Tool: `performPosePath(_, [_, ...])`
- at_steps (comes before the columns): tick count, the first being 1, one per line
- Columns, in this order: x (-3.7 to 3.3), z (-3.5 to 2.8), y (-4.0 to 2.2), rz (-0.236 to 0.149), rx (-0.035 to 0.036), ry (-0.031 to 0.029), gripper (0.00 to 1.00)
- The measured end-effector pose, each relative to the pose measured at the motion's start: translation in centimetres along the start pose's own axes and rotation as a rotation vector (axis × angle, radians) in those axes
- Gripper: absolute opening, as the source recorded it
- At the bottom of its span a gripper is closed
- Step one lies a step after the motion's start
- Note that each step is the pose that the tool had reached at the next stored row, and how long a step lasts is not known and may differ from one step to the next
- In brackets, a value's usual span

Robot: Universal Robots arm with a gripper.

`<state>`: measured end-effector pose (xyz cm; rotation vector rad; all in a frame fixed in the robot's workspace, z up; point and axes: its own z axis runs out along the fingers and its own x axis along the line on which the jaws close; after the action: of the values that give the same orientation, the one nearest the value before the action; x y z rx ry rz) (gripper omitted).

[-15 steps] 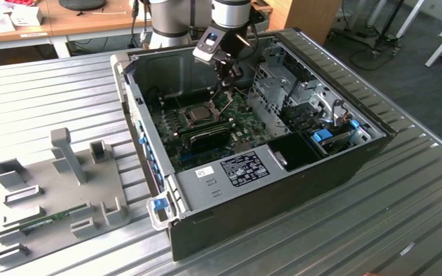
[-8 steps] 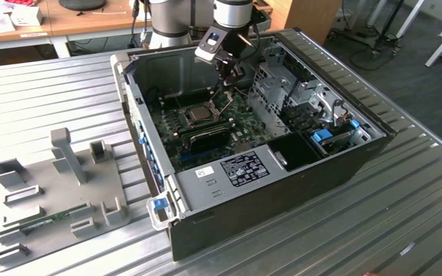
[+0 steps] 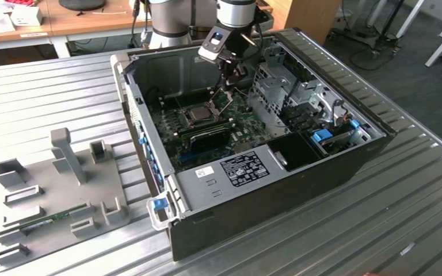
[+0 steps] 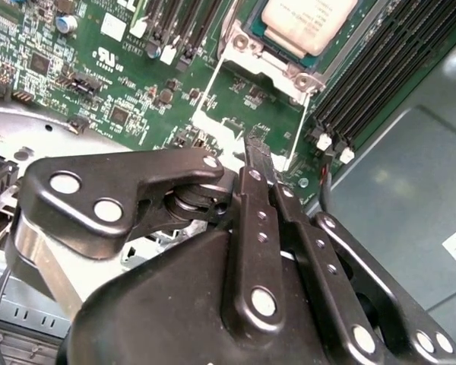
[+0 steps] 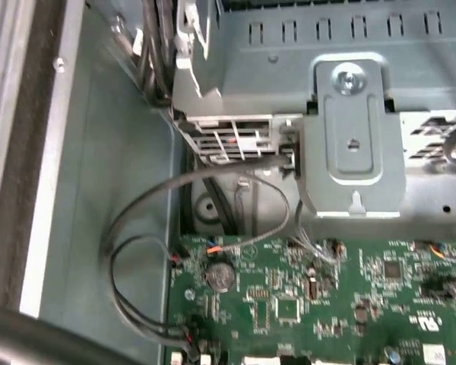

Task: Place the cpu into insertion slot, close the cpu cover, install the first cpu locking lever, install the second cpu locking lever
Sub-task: 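Close the cpu cover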

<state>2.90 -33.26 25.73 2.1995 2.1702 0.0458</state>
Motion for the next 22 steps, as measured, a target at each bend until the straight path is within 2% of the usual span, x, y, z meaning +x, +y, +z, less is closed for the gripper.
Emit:
performPosePath(8, [0.01, 0.06, 1.01, 0.0, 0.0, 0.0, 0.1])
performPosePath(15, [0.02, 0.09, 1.66, 0.0, 0.0, 0.0, 0.1])
performPosePath(22, [0.02, 0.15, 1.74, 0.0, -0.0001, 0.0002, 0.1])
